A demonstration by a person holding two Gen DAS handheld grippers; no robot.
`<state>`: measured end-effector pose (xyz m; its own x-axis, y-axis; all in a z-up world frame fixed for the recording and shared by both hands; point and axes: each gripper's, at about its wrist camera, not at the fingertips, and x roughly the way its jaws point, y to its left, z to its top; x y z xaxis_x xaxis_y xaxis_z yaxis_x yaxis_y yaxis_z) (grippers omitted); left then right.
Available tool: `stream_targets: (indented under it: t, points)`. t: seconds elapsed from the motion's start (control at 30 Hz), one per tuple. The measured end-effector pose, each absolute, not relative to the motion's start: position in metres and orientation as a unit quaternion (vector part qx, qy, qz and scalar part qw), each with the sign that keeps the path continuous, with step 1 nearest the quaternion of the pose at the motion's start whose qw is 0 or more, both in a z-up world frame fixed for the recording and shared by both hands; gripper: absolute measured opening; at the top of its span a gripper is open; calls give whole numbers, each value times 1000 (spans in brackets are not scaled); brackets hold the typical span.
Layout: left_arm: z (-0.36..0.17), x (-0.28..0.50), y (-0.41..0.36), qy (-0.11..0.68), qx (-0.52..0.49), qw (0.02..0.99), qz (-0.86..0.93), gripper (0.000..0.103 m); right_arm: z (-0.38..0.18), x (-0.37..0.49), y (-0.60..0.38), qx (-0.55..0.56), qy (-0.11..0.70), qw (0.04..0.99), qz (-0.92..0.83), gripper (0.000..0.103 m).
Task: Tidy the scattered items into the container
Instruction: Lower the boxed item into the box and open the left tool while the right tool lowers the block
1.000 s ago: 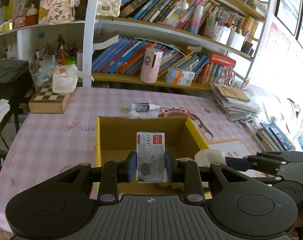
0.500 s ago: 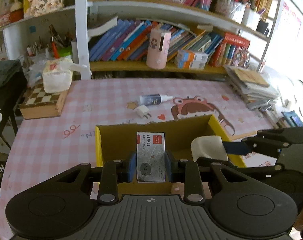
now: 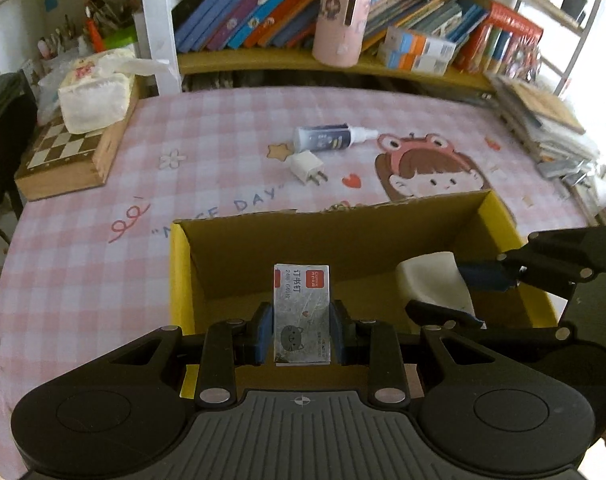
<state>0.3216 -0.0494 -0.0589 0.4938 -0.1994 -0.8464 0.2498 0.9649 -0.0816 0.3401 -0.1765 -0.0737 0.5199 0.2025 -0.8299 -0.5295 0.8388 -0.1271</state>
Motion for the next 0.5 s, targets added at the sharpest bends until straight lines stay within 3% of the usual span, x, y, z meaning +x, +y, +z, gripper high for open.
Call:
stream_targets:
  t: [0.5]
  points:
    - [-83,342,-63,522,55,842,-126,29,-97,359,-163,-223,473,820,234,33]
